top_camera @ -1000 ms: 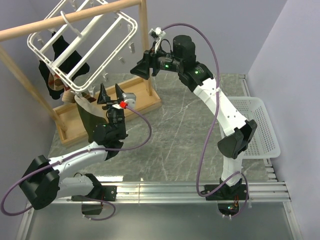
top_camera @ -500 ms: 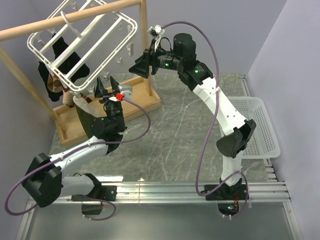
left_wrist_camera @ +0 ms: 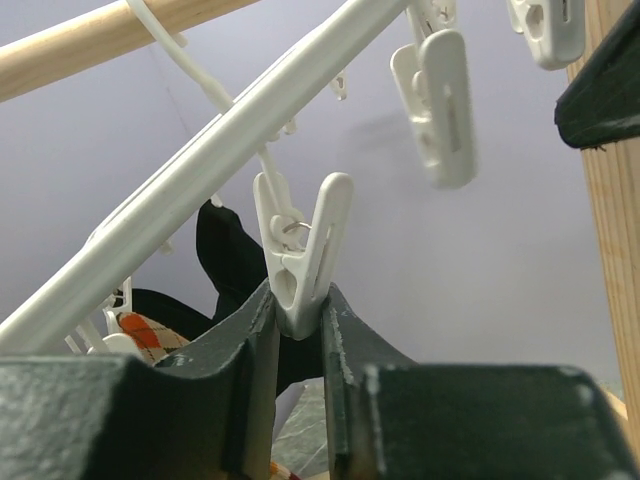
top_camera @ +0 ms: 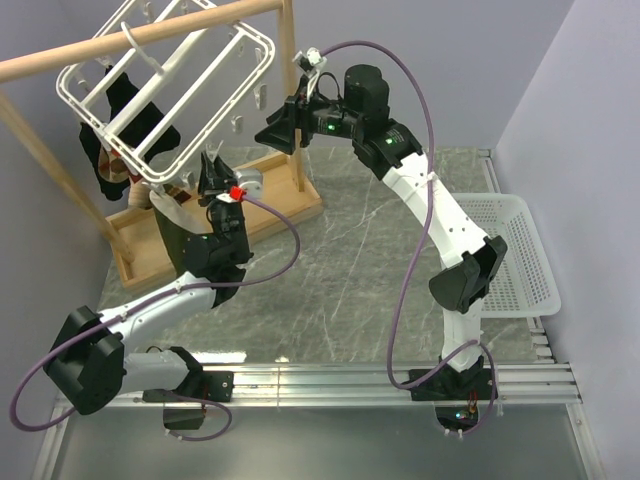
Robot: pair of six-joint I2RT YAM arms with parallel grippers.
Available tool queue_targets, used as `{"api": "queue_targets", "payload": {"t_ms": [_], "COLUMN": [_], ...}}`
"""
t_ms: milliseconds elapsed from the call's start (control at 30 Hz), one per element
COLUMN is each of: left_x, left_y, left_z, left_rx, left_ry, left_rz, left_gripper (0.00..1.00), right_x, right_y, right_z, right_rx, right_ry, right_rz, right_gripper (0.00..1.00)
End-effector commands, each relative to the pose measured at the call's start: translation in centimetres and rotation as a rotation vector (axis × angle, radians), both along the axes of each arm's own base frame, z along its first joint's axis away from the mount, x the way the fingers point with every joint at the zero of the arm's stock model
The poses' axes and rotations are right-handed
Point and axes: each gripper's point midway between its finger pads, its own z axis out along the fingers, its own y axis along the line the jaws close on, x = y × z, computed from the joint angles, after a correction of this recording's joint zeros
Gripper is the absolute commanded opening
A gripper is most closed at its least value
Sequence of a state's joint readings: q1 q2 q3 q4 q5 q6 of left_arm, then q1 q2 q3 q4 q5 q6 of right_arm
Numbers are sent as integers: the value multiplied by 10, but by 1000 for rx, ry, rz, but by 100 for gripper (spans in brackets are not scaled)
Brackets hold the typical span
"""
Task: Clip the underwear to the hanger
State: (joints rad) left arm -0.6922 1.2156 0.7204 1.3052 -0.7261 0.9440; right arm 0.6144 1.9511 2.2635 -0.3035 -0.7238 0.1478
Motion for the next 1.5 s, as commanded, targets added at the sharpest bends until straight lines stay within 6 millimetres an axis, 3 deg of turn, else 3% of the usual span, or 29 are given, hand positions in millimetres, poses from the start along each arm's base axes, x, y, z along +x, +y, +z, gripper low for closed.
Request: {"api": "queue_targets", "payload": {"t_ms": [0, 267, 700, 900, 1133, 1467], "left_x": [-73, -75, -68, -61, -56, -52], "left_y": [57, 56, 38, 30, 29, 34], "left_z": [69, 68, 60, 54, 49, 51], "left_rx": [-367, -368, -375, -356, -349, -360], "left_ry": [-473, -426, -322, -282, -267, -280], "left_rz": [-26, -83, -260, -272, -259, -197], "left_gripper": [20, 5, 1, 8, 31, 38], "right_x": [-3, -9, -47, -57, -44, -41], "right_y": [-2, 6, 30, 34, 34, 35], "right_z": [25, 32, 51, 52, 51, 50], "right_rx": [49, 82, 150, 148, 151, 147], "right_ry": [-63, -61, -87, -110, -107, -113], "right_rz": [12, 53, 211, 225, 156, 147], "right_gripper": [69, 69, 64, 63, 67, 67]}}
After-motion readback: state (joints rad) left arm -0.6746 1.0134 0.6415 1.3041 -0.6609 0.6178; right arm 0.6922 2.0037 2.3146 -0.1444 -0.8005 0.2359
